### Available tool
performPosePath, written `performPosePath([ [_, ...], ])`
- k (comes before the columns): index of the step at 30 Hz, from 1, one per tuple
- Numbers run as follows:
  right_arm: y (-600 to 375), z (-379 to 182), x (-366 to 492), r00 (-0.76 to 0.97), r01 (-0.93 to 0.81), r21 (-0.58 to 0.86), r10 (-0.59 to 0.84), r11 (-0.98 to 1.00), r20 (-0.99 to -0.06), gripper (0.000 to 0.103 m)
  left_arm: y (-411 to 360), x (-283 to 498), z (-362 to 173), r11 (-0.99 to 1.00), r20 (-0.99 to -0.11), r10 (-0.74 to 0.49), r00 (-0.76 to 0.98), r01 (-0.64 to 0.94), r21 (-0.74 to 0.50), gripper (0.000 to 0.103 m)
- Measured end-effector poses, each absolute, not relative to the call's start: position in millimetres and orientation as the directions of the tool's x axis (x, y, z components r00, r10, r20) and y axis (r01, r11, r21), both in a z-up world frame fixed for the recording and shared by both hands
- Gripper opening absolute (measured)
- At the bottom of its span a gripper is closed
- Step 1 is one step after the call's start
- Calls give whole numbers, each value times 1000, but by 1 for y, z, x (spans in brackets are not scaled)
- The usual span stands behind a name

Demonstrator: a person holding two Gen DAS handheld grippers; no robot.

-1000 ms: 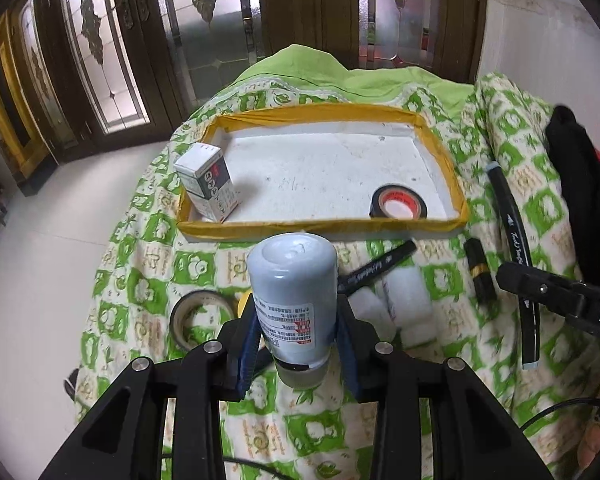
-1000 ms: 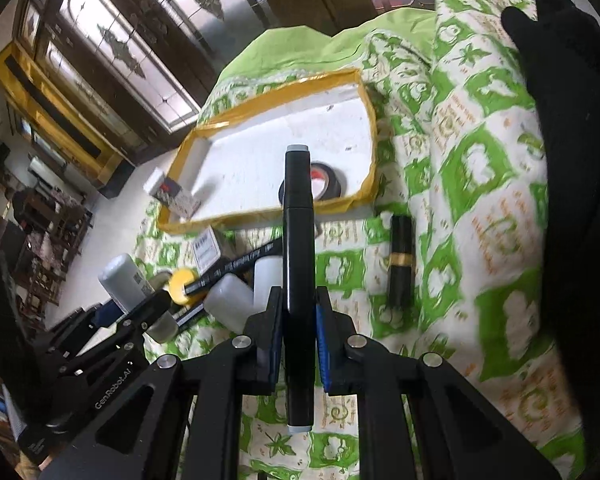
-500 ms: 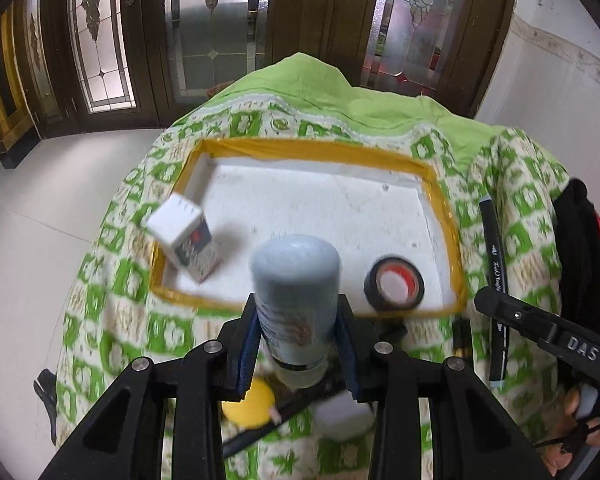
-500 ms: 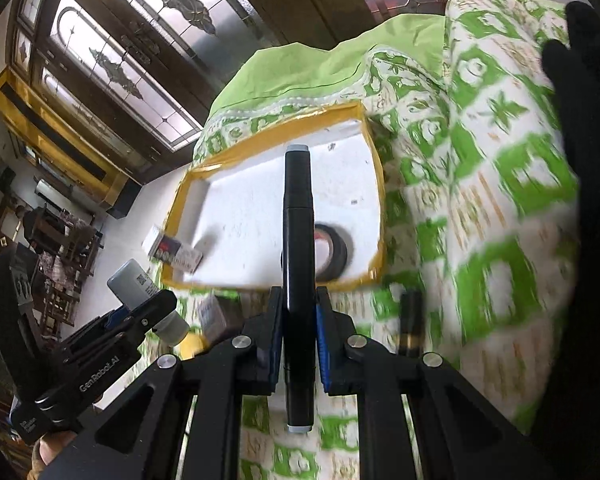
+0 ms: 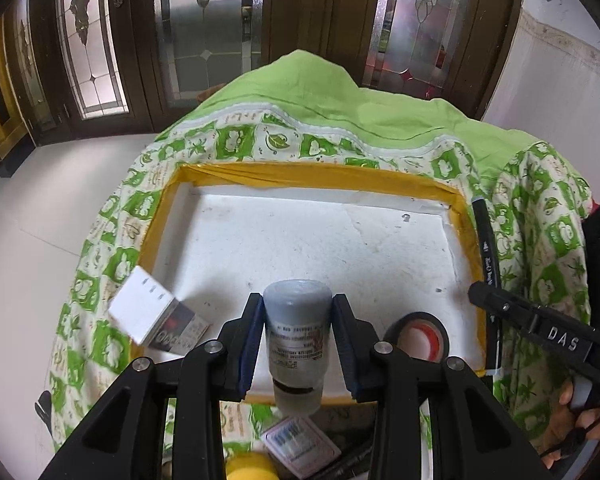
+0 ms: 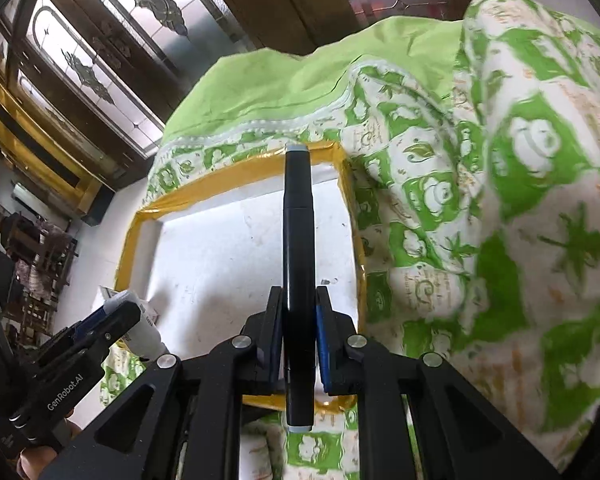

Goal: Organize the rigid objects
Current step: 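Lower the grey bottle and black marker into the tray and open both tools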

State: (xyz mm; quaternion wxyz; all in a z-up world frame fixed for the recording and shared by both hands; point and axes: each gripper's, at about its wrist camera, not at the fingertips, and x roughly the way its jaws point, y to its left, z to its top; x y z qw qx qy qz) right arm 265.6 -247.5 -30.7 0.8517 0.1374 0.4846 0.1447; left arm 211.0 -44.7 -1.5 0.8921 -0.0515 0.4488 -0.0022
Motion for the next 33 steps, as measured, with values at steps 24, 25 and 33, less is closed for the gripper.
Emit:
performPosePath([
  [24,-213,-68,290,468,-169,204,261,964,-844,14,-37,227,-46,999,-845,19,534,-40,-3,45],
  [25,-215,-66,289,478,-166,208,263,964,-838,15,-37,225,-45,999,-844,18,536,-37,-2,50],
  [33,-232,-39,257,567,-153,285,321,946,-759,35,-28,181,-12,998,-796,-21,606,-36,-54,73],
])
